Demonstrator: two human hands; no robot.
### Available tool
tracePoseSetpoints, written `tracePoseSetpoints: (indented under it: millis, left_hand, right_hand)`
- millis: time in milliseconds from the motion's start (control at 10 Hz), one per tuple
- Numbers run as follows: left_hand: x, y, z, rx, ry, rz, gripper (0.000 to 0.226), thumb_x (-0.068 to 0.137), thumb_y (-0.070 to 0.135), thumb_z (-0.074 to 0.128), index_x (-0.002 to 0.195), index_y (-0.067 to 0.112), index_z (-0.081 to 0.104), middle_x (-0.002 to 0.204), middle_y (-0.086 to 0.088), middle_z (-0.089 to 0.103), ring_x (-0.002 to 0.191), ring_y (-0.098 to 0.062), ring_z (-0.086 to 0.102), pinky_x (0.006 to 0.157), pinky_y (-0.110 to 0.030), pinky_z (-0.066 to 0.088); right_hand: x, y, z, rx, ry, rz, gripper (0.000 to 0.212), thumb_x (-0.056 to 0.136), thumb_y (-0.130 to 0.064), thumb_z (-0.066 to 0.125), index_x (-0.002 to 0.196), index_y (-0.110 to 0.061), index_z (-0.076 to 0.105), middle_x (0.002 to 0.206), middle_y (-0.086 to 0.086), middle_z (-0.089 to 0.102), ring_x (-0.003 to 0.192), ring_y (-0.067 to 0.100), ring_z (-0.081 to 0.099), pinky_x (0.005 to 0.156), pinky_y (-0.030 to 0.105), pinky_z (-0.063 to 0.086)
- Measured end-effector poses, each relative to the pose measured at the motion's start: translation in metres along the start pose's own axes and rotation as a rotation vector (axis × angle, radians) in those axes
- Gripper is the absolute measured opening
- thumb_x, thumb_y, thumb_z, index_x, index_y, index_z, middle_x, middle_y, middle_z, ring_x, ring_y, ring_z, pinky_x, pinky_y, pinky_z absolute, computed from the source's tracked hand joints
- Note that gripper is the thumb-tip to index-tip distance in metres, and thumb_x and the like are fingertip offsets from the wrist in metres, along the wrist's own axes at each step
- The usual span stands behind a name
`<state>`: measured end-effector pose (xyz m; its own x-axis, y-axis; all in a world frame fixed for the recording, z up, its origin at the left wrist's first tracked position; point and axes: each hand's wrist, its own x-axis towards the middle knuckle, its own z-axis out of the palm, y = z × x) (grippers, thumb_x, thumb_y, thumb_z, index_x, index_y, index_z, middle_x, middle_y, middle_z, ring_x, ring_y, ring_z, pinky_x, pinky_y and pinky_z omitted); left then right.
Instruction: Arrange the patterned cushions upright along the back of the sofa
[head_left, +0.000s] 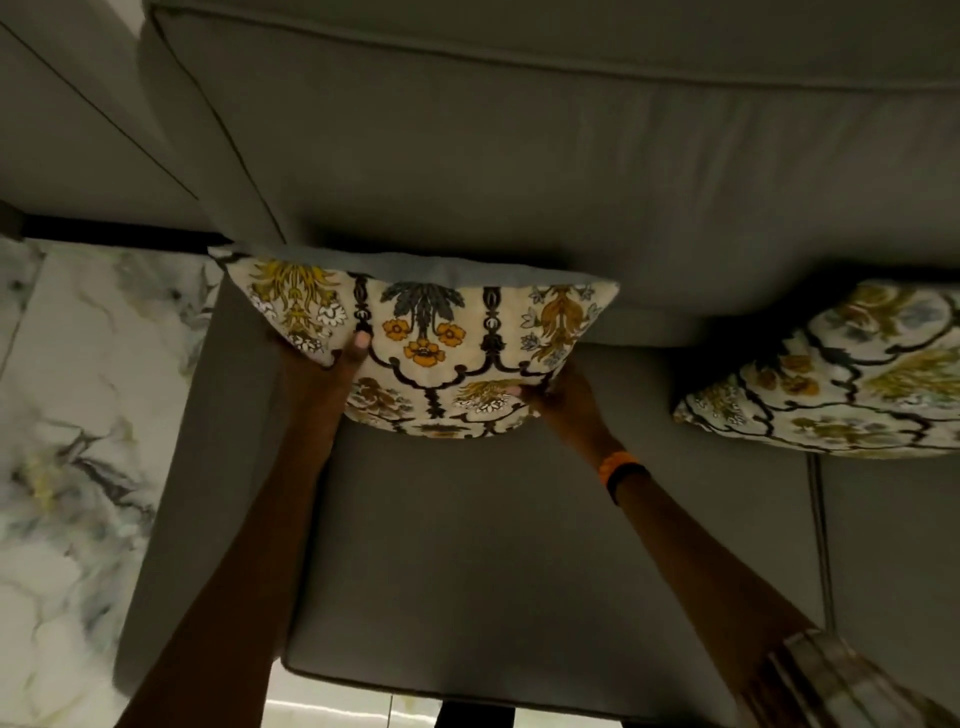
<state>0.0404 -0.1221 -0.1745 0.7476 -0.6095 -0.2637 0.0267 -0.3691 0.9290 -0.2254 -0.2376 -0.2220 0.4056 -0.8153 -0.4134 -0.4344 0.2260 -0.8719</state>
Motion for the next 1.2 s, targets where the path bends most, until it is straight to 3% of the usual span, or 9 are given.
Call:
tracePoseSetpoints:
  millis: [200,300,400,500,600,700,800,1100,1200]
  left_hand:
    - [-0.065,-0.088,0.032,0.124,0.018,-0.236,0.071,0.087,0.05,0.079,0.146,0.043,0.04,0.147,0.003,0.054,0.134,-0.021,0.057,0.11,-0.055,0.051]
    - [-0.135,-0.102,0.089,0.242,-0.117,-0.419,0.096,0.08,0.037,0.086,0.155,0.031,0.027,0.149,-0.013,0.047,0.136,-0.036,0.051,0.108,-0.061,0.049]
    - [-0.184,-0.074,0.166,0.269,-0.361,-0.432,0.133,0.053,0.063,0.093,0.159,0.016,0.027,0.158,-0.019,0.04,0.144,-0.037,0.043,0.111,-0.057,0.046]
    - [-0.197,-0.044,0.25,0.273,-0.53,-0.326,0.112,0.07,0.039,0.093,0.159,0.023,0.027,0.163,-0.011,0.034,0.15,-0.03,0.037,0.116,-0.054,0.043]
    - [-0.201,-0.002,0.333,0.22,-0.606,-0.151,0.122,0.058,0.054,0.089,0.159,0.035,0.022,0.167,0.003,0.028,0.151,-0.012,0.029,0.121,-0.048,0.039]
    - [-0.201,0.033,0.399,0.151,-0.734,0.041,0.096,0.064,0.036,0.092,0.142,0.055,0.04,0.154,0.017,0.048,0.141,-0.003,0.045,0.118,-0.035,0.044]
    - [-0.213,0.047,0.439,0.117,-0.741,-0.035,0.077,0.077,0.008,0.089,0.143,0.021,0.052,0.142,-0.005,0.062,0.128,-0.015,0.06,0.113,-0.041,0.05]
    - [-0.217,0.047,0.462,0.018,-0.647,0.048,0.127,0.055,0.042,0.101,0.155,0.004,0.031,0.157,-0.018,0.046,0.147,-0.03,0.045,0.12,-0.05,0.041]
    - [-0.226,0.047,0.443,-0.021,-0.532,0.061,0.115,0.068,0.033,0.096,0.157,0.011,0.028,0.156,-0.015,0.047,0.144,-0.027,0.049,0.113,-0.059,0.046]
  right_hand:
    - [-0.041,0.016,-0.032,-0.009,-0.043,0.036,0.089,0.086,-0.02,0.082,0.161,-0.015,0.033,0.166,0.008,0.038,0.149,0.022,0.04,0.119,0.041,0.042]
    - [-0.074,0.056,-0.088,-0.011,0.038,0.163,0.084,0.084,-0.02,0.084,0.156,-0.018,0.041,0.16,0.004,0.045,0.144,0.018,0.046,0.112,0.037,0.047]
    - [-0.105,0.099,-0.18,-0.086,0.25,0.263,0.075,0.079,-0.016,0.088,0.146,-0.012,0.053,0.143,0.009,0.06,0.132,0.025,0.059,0.098,0.029,0.048]
    - [-0.121,0.134,-0.284,-0.029,0.574,0.222,0.075,0.075,-0.005,0.09,0.135,-0.027,0.051,0.138,0.019,0.057,0.121,0.028,0.059,0.104,0.052,0.053]
    - [-0.118,0.15,-0.386,0.05,0.786,0.215,0.105,0.068,-0.004,0.094,0.152,-0.018,0.033,0.148,0.012,0.042,0.129,0.027,0.049,0.112,0.055,0.046]
    - [-0.098,0.15,-0.455,-0.101,0.605,0.017,0.123,0.059,-0.009,0.1,0.158,-0.004,0.027,0.16,0.009,0.038,0.146,0.012,0.044,0.122,0.035,0.039]
    - [-0.078,0.147,-0.481,-0.132,0.366,-0.032,0.112,0.058,-0.004,0.099,0.153,0.0,0.039,0.154,0.011,0.053,0.14,0.006,0.055,0.118,0.043,0.046]
    - [-0.071,0.161,-0.474,-0.009,0.485,-0.017,0.113,0.056,-0.041,0.099,0.15,-0.007,0.045,0.151,0.011,0.058,0.141,0.02,0.056,0.113,0.044,0.051]
    - [-0.111,0.166,-0.448,-0.115,0.514,0.024,0.115,0.064,-0.014,0.096,0.158,0.0,0.03,0.162,0.012,0.039,0.141,-0.007,0.041,0.116,0.03,0.046]
